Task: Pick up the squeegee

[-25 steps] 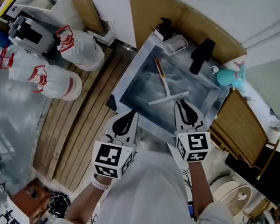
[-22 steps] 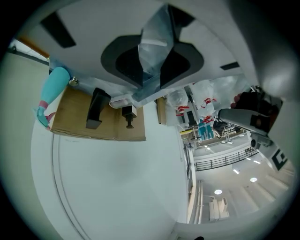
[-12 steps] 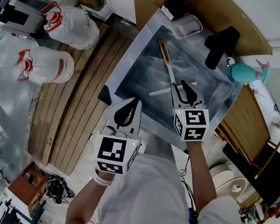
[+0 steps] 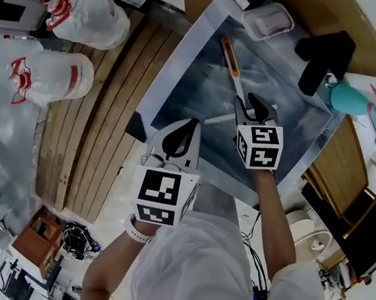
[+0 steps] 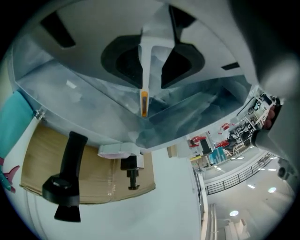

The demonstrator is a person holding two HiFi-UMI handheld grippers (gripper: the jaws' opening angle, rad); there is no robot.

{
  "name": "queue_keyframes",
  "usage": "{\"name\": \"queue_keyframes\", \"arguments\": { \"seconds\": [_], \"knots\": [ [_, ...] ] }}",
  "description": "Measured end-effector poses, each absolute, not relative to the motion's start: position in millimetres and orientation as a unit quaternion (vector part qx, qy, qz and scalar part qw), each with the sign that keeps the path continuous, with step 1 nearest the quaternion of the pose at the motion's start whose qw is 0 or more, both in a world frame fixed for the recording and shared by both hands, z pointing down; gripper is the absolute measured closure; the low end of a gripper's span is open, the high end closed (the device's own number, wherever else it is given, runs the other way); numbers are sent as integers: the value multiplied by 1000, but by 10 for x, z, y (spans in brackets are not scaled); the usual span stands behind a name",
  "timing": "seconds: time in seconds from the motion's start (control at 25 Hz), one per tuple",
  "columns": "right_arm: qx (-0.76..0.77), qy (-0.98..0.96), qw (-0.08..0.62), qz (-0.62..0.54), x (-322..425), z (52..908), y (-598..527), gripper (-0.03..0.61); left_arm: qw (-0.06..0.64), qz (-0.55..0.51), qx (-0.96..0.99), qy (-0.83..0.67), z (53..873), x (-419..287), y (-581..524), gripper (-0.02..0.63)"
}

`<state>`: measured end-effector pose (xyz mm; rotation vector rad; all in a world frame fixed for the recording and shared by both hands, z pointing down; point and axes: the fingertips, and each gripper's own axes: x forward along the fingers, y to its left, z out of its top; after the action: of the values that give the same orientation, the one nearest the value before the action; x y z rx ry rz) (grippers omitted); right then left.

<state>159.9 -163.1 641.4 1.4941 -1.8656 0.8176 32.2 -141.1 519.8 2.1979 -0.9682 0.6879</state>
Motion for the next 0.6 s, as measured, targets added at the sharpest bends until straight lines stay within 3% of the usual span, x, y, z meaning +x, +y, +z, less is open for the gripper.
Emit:
{"name": "queue_keyframes", "arguments": {
  "seconds": [0.44, 0.6],
  "knots": [
    [559, -682, 339, 327, 1669, 7029, -1612, 466, 342, 265, 823, -369, 5504, 383, -1491, 609],
    [564, -671, 352, 328, 1670, 7101, -1605, 505, 346, 262, 821, -371, 5512, 378, -1468, 609]
  ]
}}
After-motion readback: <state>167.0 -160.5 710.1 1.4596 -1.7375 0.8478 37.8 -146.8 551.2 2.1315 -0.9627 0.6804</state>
